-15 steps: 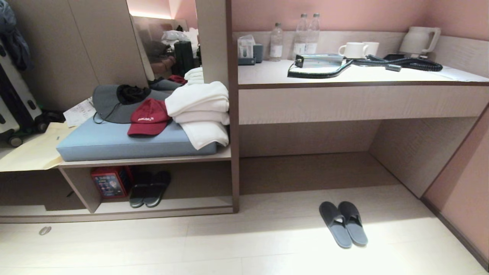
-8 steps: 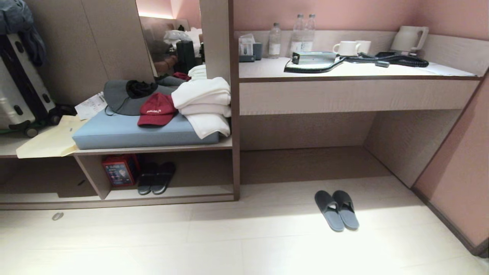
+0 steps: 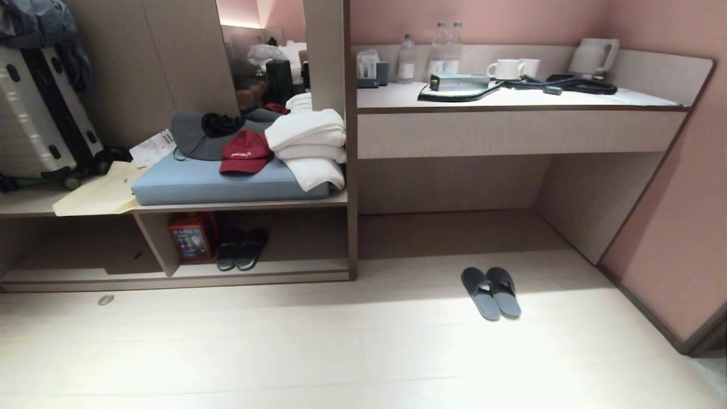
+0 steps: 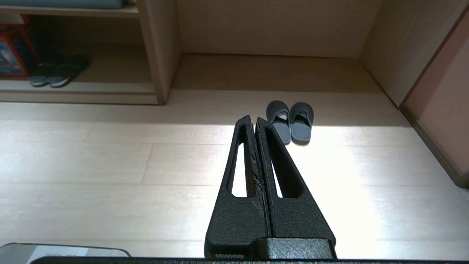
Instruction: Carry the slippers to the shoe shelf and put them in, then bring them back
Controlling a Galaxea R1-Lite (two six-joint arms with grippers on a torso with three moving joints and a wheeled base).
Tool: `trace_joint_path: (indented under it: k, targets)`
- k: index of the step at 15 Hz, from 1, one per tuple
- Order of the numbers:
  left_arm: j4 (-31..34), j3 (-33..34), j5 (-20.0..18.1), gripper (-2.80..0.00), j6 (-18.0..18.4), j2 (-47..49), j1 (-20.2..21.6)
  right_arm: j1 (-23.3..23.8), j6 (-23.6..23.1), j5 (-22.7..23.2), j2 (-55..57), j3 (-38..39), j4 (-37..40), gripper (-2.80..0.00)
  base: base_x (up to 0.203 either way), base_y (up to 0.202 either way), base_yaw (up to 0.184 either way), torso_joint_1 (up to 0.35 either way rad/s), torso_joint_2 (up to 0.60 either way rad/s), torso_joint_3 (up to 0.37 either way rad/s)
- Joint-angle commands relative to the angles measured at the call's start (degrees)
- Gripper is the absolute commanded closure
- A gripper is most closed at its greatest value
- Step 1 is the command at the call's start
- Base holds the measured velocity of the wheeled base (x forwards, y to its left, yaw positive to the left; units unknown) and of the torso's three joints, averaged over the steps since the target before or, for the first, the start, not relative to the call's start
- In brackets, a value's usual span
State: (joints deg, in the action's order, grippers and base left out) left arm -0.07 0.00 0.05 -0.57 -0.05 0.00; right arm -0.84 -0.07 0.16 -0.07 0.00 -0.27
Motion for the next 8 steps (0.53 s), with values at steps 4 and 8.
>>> trace_joint_path:
  k: [4, 8]
  targets:
    - [0.0, 0.0, 0.0, 0.00, 0.0, 0.0, 0.0, 0.0, 0.0, 0.0, 0.1, 0.1, 0.0, 0.00, -0.196, 0.000, 0.002, 0.003, 0.00, 0.002]
    - [0.0, 0.1, 0.0, 0.00, 0.0, 0.0, 0.0, 0.0, 0.0, 0.0, 0.1, 0.1, 0.1, 0.00, -0.197, 0.000, 0.001, 0.004, 0.00, 0.002]
